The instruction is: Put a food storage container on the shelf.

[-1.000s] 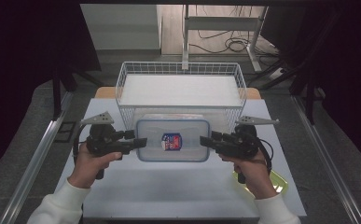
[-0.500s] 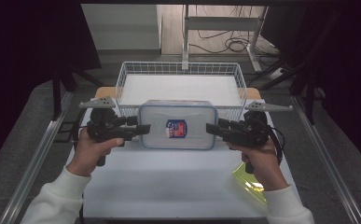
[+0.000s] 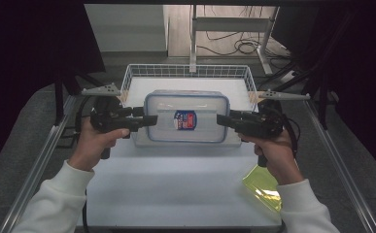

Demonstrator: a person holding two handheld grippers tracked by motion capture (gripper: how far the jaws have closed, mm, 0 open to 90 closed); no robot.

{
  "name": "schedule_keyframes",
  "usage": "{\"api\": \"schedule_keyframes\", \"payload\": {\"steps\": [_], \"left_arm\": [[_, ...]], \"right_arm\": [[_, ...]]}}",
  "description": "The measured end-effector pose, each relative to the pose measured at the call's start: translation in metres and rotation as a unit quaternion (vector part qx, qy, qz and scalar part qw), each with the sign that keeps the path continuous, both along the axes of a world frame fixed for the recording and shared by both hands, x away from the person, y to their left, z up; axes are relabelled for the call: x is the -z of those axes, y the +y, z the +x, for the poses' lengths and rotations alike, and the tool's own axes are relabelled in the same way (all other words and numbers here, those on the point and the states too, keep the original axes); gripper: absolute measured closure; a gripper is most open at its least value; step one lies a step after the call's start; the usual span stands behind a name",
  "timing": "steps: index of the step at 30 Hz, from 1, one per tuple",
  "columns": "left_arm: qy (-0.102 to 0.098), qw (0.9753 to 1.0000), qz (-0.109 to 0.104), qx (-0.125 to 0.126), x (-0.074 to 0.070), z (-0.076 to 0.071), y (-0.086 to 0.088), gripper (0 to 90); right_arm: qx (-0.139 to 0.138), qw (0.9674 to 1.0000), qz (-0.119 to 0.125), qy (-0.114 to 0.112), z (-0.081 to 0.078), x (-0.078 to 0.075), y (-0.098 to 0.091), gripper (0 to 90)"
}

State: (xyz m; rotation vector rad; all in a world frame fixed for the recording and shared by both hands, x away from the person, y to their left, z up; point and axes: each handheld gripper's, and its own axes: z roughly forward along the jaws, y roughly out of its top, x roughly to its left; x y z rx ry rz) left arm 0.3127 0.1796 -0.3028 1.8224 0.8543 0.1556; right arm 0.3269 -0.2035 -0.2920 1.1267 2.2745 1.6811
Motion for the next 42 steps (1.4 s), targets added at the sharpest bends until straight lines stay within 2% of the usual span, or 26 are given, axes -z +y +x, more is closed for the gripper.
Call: {"api": "schedule_keyframes", "payload": {"steps": [4, 5, 6, 7, 11, 19, 21, 25, 33, 37, 39, 42], "left_arm": [[0.0, 1.0, 0.001, -0.002, -0.007, 0.012, 0.0, 47.8], [0.002, 1.0, 0.002, -0.001, -0.009, 0.02, -0.001, 47.7], [0.002, 1.0, 0.002, -0.001, -0.009, 0.02, -0.001, 47.7], [0.003, 1.0, 0.002, 0.001, -0.009, 0.025, -0.001, 47.7], [0.007, 1.0, 0.003, 0.003, -0.01, 0.044, -0.004, 47.7], [0.016, 0.9998, 0.008, 0.002, -0.006, 0.071, -0.007, 47.7], [0.019, 0.9998, 0.007, 0.0, -0.004, 0.076, -0.007, 47.7], [0.031, 0.9995, 0.009, -0.005, 0.001, 0.087, -0.007, 47.7], [0.04, 0.9992, 0.003, -0.005, 0.0, 0.103, -0.006, 47.6], [0.052, 0.9986, -0.009, -0.005, 0.001, 0.111, -0.005, 48.1], [0.059, 0.9981, -0.016, -0.007, 0.002, 0.114, -0.004, 47.9], [0.068, 0.9974, -0.023, -0.012, 0.002, 0.117, -0.004, 47.5]], "right_arm": [[-0.003, 1.0, 0.003, 0.0, 0.014, -0.005, 0.0, 53.4], [-0.004, 1.0, 0.002, 0.001, 0.02, -0.008, 0.0, 53.4], [-0.002, 1.0, 0.001, -0.001, 0.024, -0.008, 0.0, 53.4], [-0.002, 1.0, 0.001, -0.001, 0.024, -0.008, 0.0, 53.4], [0.003, 1.0, 0.003, 0.003, 0.04, -0.009, -0.002, 53.2], [0.012, 0.9997, 0.014, 0.018, 0.071, -0.001, -0.006, 53.0], [0.012, 0.9996, 0.014, 0.019, 0.075, 0.0, -0.006, 52.9], [0.018, 0.9993, 0.018, 0.027, 0.091, 0.005, -0.004, 52.7], [0.024, 0.9987, 0.027, 0.035, 0.104, 0.006, -0.004, 52.6], [0.032, 0.9973, 0.038, 0.055, 0.113, 0.007, -0.006, 51.9], [0.035, 0.9971, 0.04, 0.054, 0.114, 0.007, -0.005, 51.9], [0.038, 0.9963, 0.042, 0.065, 0.117, 0.006, -0.005, 51.7]]}}
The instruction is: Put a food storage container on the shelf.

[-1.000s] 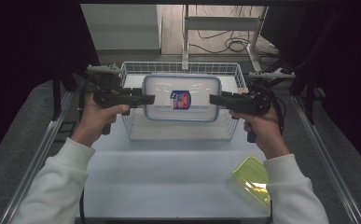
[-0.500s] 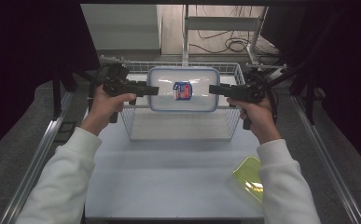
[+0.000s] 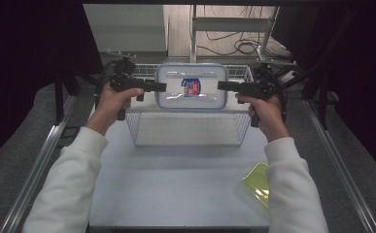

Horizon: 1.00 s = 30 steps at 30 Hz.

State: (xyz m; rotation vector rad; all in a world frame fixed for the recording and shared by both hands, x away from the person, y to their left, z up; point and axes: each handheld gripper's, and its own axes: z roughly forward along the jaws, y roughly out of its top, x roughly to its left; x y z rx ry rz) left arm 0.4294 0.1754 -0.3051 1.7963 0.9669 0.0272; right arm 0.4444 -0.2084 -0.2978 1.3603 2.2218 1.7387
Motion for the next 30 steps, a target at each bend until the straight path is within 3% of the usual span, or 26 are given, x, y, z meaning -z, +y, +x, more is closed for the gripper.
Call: {"api": "schedule_keyframes", "payload": {"steps": [5, 9, 12, 13, 15, 16, 17, 21, 24, 26, 30], "left_arm": [[0.019, 0.9997, -0.014, -0.01, 0.001, 0.006, 0.0, 46.1], [0.031, 0.9992, -0.023, -0.011, 0.002, 0.012, 0.001, 45.4], [0.044, 0.9988, -0.009, -0.019, 0.004, 0.017, 0.0, 40.0], [0.054, 0.9982, -0.012, -0.022, 0.007, 0.02, -0.001, 33.7], [0.077, 0.9961, -0.028, -0.034, 0.011, 0.025, 0.0, 32.1], [0.077, 0.9947, -0.037, -0.057, 0.012, 0.026, -0.002, 29.7], [0.064, 0.9958, -0.017, -0.063, 0.012, 0.027, 0.0, 29.9], [0.056, 0.9959, -0.014, -0.07, 0.011, 0.029, -0.002, 31.4], [0.049, 0.9958, -0.005, -0.078, 0.01, 0.027, -0.003, 28.6], [0.033, 0.9959, 0.004, -0.084, 0.008, 0.023, -0.002, 26.9], [0.006, 0.9959, -0.008, -0.09, -0.002, 0.005, 0.003, 29.9]], "right_arm": [[0.014, 0.9993, 0.016, 0.03, 0.009, 0.0, 0.0, 51.1], [0.023, 0.9988, 0.018, 0.041, 0.012, 0.0, 0.001, 50.3], [0.035, 0.9985, -0.006, 0.042, 0.014, 0.0, 0.006, 51.6], [0.048, 0.9975, -0.021, 0.046, 0.015, 0.003, 0.01, 50.4], [0.054, 0.997, -0.019, 0.052, 0.016, 0.005, 0.011, 48.9], [0.054, 0.9966, -0.013, 0.06, 0.017, 0.008, 0.012, 48.9], [0.058, 0.9963, -0.008, 0.063, 0.018, 0.009, 0.011, 49.0], [0.065, 0.9963, -0.002, 0.057, 0.015, 0.009, 0.008, 53.2], [0.065, 0.9965, -0.001, 0.052, 0.013, 0.006, 0.008, 50.5], [0.067, 0.9967, 0.006, 0.045, 0.01, 0.005, 0.006, 50.4], [0.059, 0.9976, 0.003, 0.038, 0.003, 0.001, 0.002, 49.8]]}}
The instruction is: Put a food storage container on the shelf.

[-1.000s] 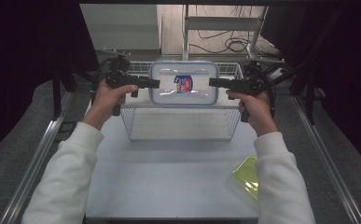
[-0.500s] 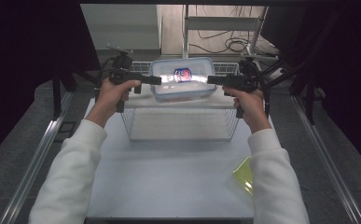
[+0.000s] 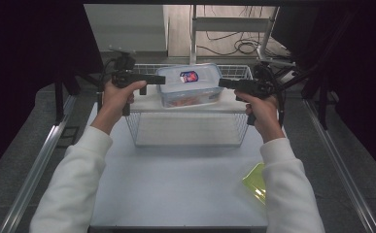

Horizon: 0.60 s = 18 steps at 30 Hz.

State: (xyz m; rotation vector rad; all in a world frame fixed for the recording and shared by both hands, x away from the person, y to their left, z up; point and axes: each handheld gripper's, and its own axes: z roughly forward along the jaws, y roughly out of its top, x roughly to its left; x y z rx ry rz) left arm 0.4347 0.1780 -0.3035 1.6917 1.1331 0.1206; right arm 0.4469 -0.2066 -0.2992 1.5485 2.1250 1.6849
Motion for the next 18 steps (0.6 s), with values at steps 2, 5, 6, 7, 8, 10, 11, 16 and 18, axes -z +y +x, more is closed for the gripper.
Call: {"api": "schedule_keyframes", "payload": {"steps": [2, 5, 6, 7, 8, 10, 11, 16, 18], "left_arm": [[-0.013, 0.9999, -0.005, 0.009, -0.004, -0.013, 0.002, 36.9], [-0.018, 0.9993, 0.005, 0.031, -0.003, -0.032, 0.002, 55.8], [-0.017, 0.9989, 0.007, 0.043, -0.001, -0.038, 0.0, 62.0], [-0.017, 0.9986, 0.016, 0.048, 0.001, -0.044, -0.001, 69.3], [-0.017, 0.998, 0.024, 0.057, 0.005, -0.051, -0.004, 75.5], [-0.016, 0.9963, 0.031, 0.079, 0.011, -0.059, -0.009, 84.8], [-0.015, 0.9955, 0.04, 0.085, 0.015, -0.062, -0.012, 86.9], [-0.008, 0.9932, 0.047, 0.106, 0.031, -0.062, -0.026, 89.9], [-0.007, 0.9931, 0.054, 0.104, 0.035, -0.06, -0.031, 90.0]], "right_arm": [[-0.004, 0.9999, -0.004, -0.009, -0.006, -0.002, -0.003, 49.9], [-0.008, 0.9998, -0.003, -0.016, -0.013, -0.003, -0.007, 49.5], [-0.01, 0.9998, -0.002, -0.018, -0.016, -0.003, -0.008, 49.2], [-0.012, 0.9997, -0.003, -0.019, -0.018, -0.002, -0.01, 49.1], [-0.015, 0.9997, -0.004, -0.019, -0.021, -0.002, -0.011, 49.0], [-0.019, 0.9995, -0.007, -0.024, -0.026, 0.0, -0.012, 48.3], [-0.021, 0.9994, -0.009, -0.026, -0.028, 0.001, -0.013, 47.9], [-0.032, 0.9989, -0.016, -0.031, -0.038, 0.007, -0.014, 46.3], [-0.034, 0.9988, -0.018, -0.031, -0.04, 0.01, -0.013, 46.1]]}}
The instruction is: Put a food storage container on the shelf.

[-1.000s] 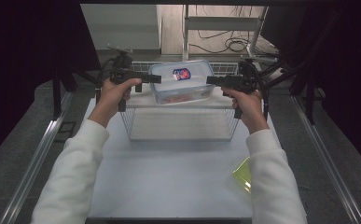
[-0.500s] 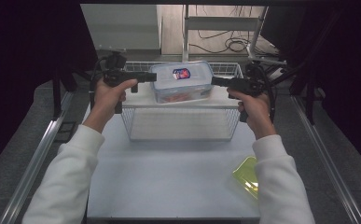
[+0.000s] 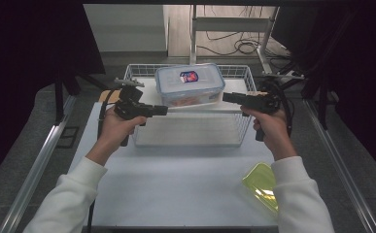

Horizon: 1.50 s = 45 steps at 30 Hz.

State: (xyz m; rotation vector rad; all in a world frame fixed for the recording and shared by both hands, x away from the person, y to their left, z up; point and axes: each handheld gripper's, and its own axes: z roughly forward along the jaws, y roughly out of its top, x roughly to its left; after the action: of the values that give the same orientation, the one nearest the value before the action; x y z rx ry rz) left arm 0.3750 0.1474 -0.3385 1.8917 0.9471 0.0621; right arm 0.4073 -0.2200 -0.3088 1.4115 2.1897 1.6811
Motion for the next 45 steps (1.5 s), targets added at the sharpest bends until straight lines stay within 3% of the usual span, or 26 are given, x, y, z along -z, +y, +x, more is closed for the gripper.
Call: {"api": "schedule_keyframes", "payload": {"steps": [6, 15, 17, 23, 31, 39, 45], "left_arm": [[0.006, 0.9999, -0.003, -0.009, 0.005, 0.01, -0.005, 90.0], [0.013, 0.9995, -0.008, -0.029, 0.011, 0.021, 0.002, 89.6], [0.017, 0.9994, -0.022, -0.021, 0.012, 0.023, 0.003, 89.6], [0.014, 0.9992, -0.02, -0.031, 0.013, 0.027, 0.001, 89.9], [0.026, 0.9982, -0.025, -0.048, 0.011, 0.035, 0.005, 89.8], [0.031, 0.9978, -0.025, -0.053, 0.012, 0.037, 0.006, 89.6], [0.026, 0.9982, -0.02, -0.051, 0.01, 0.03, 0.008, 89.7]], "right_arm": [[-0.009, 0.9999, -0.006, 0.001, -0.003, 0.006, 0.0, 44.5], [-0.015, 0.9999, -0.005, 0.002, -0.004, 0.009, 0.001, 42.8], [-0.017, 0.9998, -0.006, 0.002, -0.004, 0.009, 0.001, 42.3], [-0.016, 0.9999, -0.006, 0.003, -0.004, 0.01, 0.0, 42.1], [-0.015, 0.9999, -0.004, 0.006, -0.004, 0.013, -0.004, 42.0], [-0.015, 0.9999, -0.004, 0.006, -0.004, 0.015, -0.007, 41.9], [-0.018, 0.9998, -0.006, 0.005, -0.007, 0.016, -0.007, 41.7]]}}
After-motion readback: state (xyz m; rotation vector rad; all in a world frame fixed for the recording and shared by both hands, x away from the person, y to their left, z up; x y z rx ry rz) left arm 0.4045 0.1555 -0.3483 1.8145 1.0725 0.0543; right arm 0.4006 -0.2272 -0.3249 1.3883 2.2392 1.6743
